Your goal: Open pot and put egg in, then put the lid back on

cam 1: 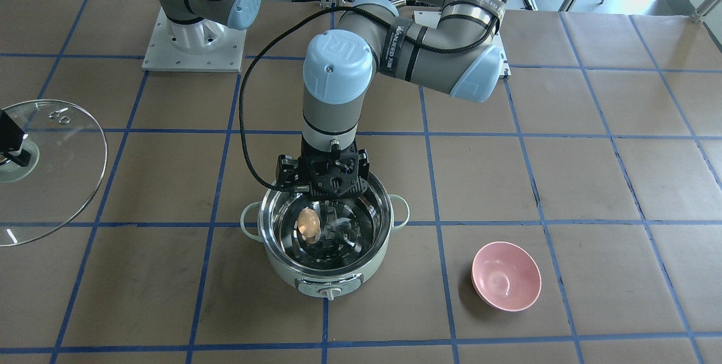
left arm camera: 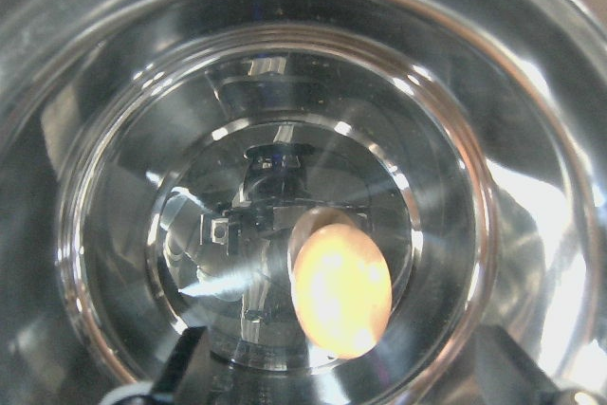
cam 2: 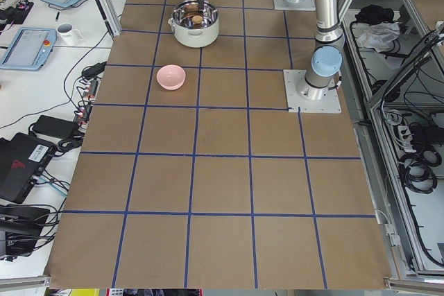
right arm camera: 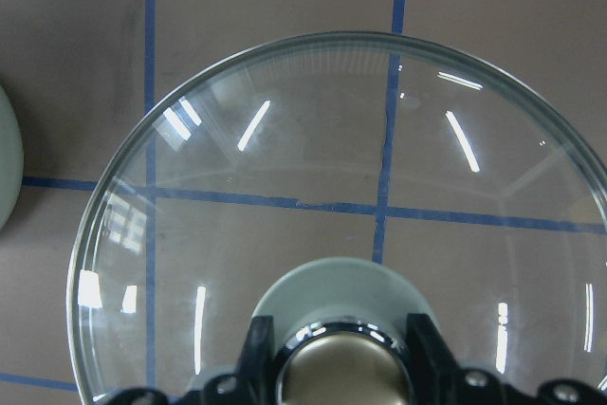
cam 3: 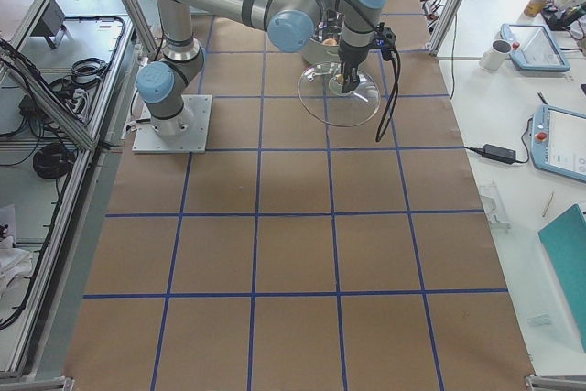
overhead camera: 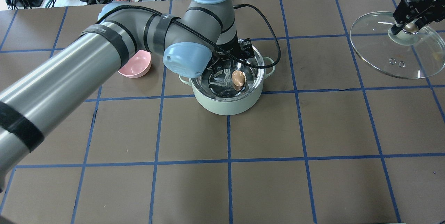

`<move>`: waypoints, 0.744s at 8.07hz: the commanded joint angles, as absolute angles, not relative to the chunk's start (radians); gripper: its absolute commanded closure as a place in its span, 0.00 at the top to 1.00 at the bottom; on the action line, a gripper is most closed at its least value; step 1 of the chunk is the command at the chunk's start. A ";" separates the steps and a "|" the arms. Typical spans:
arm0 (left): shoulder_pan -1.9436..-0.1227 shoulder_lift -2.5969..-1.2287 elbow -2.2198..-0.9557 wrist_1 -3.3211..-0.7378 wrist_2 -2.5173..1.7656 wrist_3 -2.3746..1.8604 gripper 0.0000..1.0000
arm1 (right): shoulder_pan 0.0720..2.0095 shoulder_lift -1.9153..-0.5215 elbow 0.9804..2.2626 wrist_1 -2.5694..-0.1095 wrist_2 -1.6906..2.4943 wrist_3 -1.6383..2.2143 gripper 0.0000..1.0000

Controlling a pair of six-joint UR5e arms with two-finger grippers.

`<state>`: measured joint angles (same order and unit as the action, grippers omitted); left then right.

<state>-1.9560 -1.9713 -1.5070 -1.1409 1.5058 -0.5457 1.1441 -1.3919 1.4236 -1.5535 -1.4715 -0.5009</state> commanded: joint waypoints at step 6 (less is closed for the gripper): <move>-1.555 -1.582 -1.394 -1.822 1.526 -0.173 1.00 | 1.501 -1.391 1.425 -1.737 -1.442 0.039 0.00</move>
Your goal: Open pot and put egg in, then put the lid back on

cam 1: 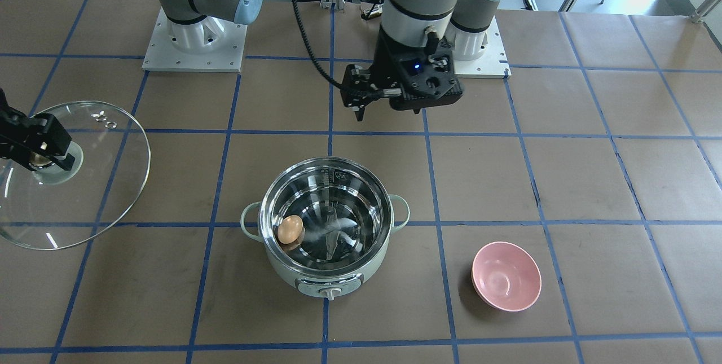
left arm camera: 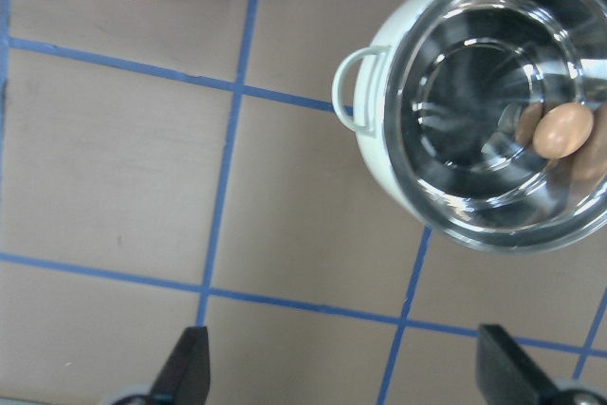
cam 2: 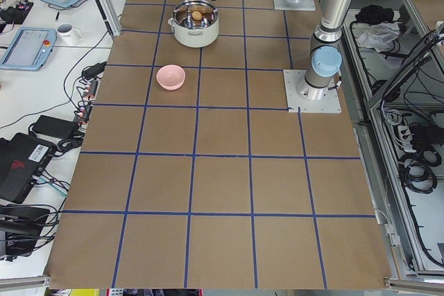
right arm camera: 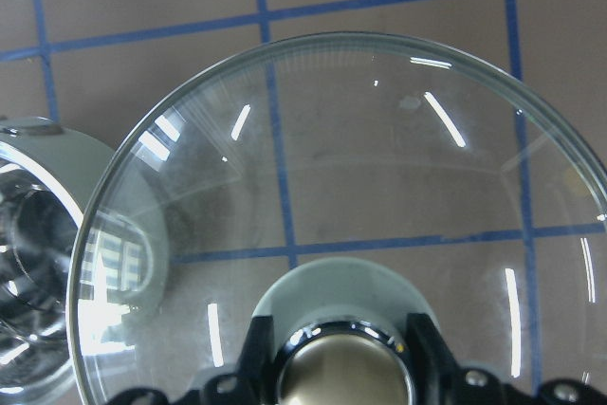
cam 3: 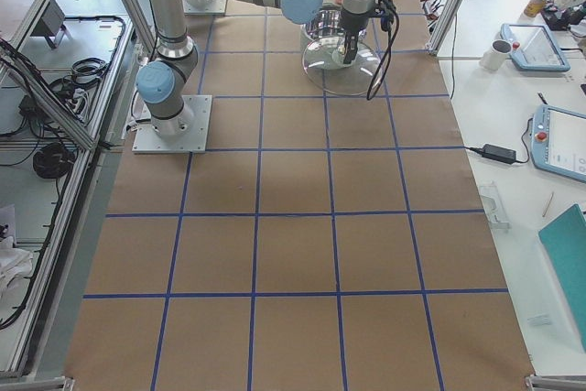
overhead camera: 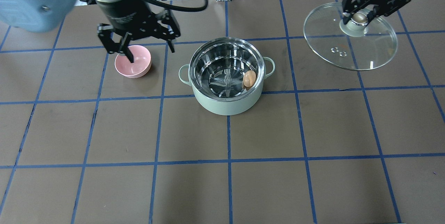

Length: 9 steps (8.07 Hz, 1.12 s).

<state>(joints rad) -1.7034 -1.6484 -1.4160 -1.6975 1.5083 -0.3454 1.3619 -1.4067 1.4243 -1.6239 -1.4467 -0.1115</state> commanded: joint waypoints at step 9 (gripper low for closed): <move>-1.609 -1.655 -1.405 -1.523 1.618 0.061 1.00 | 1.907 -1.213 1.451 -2.013 -1.447 0.554 0.00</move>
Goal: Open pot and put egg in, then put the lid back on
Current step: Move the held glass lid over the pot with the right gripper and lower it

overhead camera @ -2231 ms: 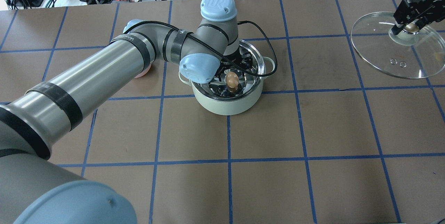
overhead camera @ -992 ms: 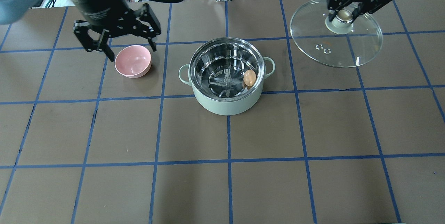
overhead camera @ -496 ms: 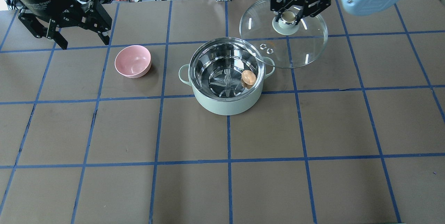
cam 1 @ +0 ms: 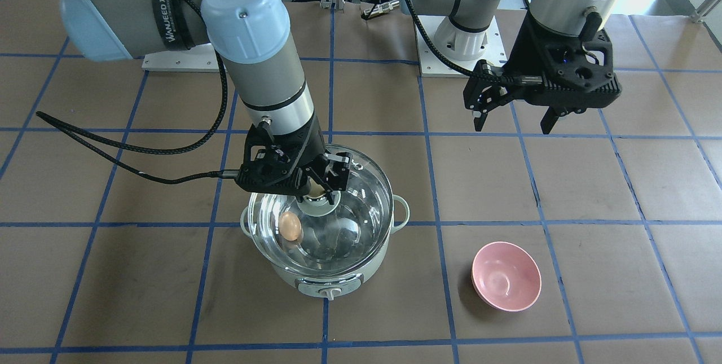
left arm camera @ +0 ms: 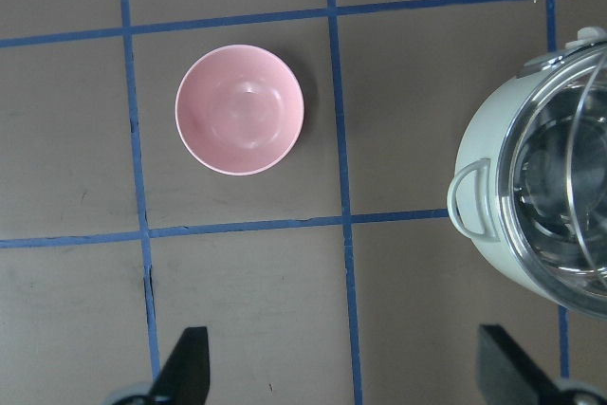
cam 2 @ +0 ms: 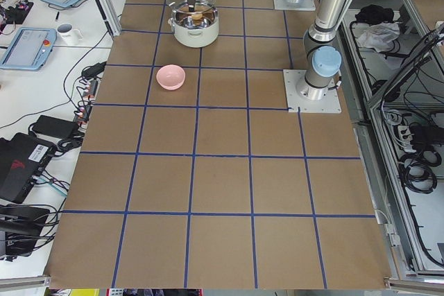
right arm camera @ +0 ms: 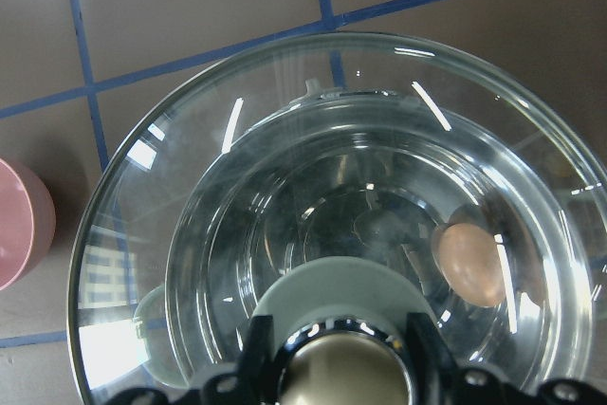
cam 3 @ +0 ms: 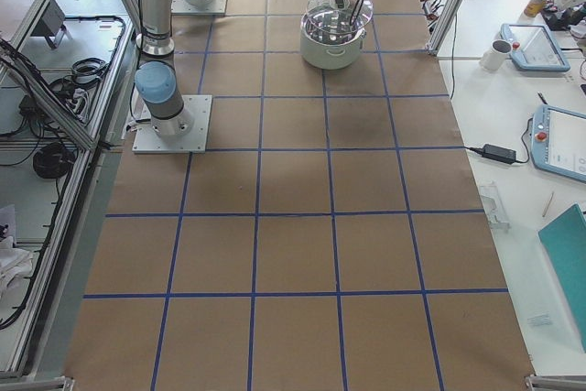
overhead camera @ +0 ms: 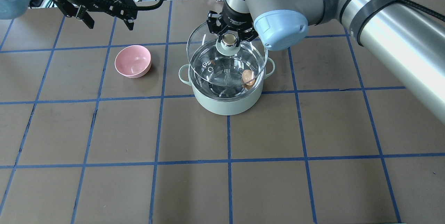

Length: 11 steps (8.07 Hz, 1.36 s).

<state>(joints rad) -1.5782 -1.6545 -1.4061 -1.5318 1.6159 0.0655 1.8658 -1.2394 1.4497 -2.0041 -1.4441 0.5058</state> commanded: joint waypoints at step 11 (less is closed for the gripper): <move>-1.603 -1.652 -1.405 -1.522 1.611 0.067 1.00 | 1.901 -1.201 1.489 -2.020 -1.480 0.440 0.00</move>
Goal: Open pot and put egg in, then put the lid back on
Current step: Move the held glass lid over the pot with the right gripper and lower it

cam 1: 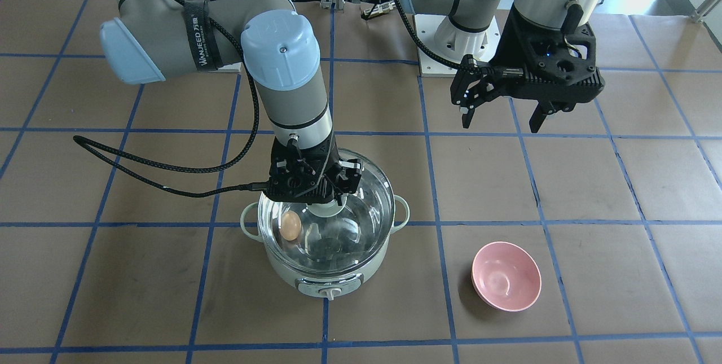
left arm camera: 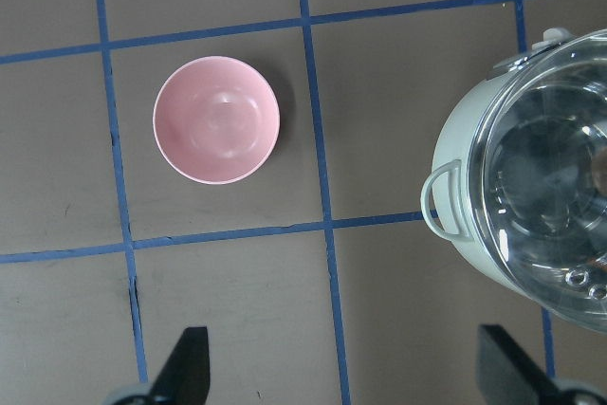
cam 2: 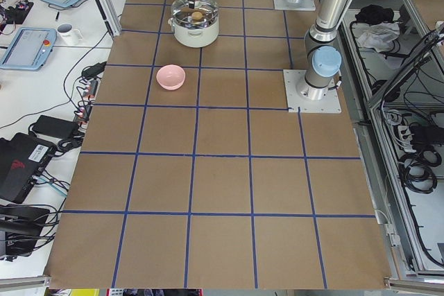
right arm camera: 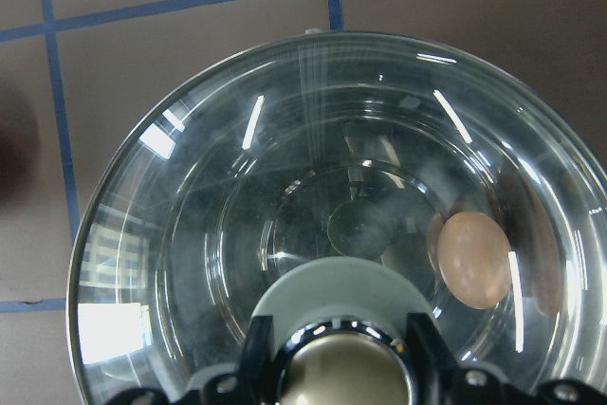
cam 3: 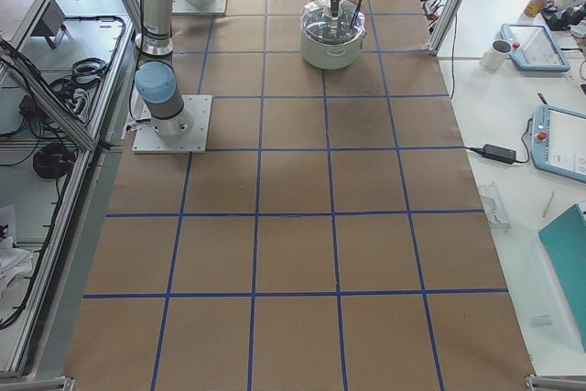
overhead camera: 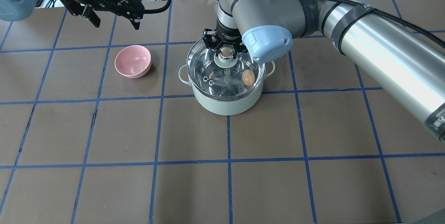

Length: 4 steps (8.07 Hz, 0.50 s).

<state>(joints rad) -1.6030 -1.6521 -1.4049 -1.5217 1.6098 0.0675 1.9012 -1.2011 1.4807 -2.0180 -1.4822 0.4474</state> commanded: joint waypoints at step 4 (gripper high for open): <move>-1.603 -1.652 -1.407 -1.522 1.614 0.067 1.00 | 1.901 -1.201 1.506 -2.043 -1.482 0.442 0.00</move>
<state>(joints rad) -1.6030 -1.6521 -1.4064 -1.5217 1.6119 0.0675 1.9006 -1.2011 1.5031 -2.0298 -1.4828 0.4405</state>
